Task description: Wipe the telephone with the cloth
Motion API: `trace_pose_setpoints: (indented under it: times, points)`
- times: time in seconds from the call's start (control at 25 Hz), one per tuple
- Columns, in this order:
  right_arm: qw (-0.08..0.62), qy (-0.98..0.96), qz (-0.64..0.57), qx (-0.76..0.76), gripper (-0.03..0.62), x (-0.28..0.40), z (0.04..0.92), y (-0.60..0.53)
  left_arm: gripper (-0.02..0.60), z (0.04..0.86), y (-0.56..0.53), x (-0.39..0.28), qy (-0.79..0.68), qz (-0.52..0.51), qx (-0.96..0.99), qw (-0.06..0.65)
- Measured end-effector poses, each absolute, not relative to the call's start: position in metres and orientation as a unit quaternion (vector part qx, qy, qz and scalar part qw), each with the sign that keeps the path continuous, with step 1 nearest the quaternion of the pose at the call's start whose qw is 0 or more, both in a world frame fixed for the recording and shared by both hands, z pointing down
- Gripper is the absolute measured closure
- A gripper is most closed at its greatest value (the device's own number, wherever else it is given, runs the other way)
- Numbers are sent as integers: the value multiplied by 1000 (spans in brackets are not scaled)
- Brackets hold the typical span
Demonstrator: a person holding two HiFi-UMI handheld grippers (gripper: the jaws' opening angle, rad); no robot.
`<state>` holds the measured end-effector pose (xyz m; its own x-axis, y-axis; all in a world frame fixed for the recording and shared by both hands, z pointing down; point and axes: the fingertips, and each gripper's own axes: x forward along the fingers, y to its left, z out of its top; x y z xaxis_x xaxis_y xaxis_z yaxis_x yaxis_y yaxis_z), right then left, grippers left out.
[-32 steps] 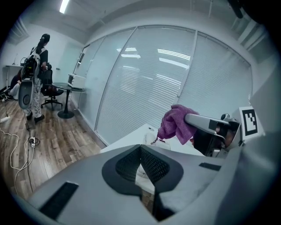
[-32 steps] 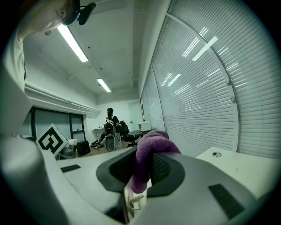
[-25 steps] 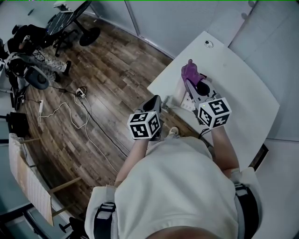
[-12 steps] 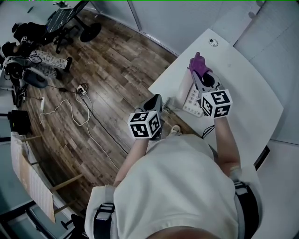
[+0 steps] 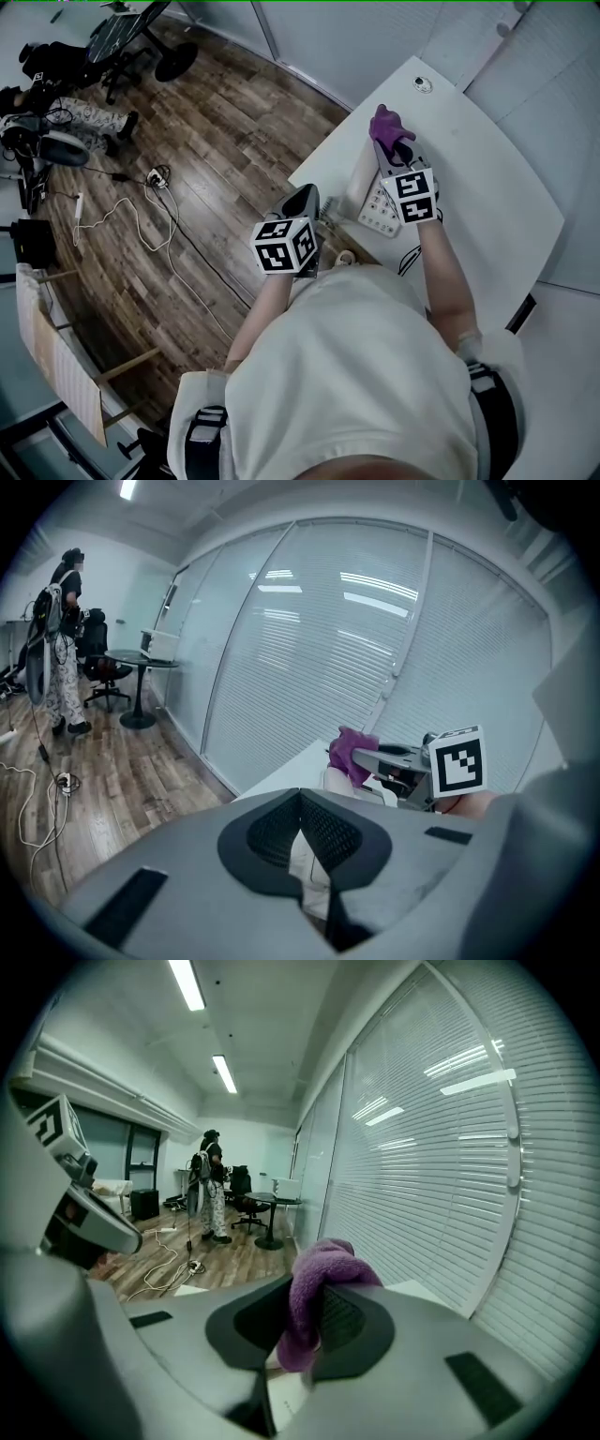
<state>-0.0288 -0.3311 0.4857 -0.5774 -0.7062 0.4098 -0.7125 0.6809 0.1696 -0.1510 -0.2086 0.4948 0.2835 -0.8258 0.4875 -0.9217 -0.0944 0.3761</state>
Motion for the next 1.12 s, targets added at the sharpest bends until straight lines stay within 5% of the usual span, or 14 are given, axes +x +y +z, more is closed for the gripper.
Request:
trace_pose_setpoints:
  times: [1.12]
  points:
    - [301,-866,11,399,525,-42,522,-326,561,500,-218,-142,-553,95,763,322]
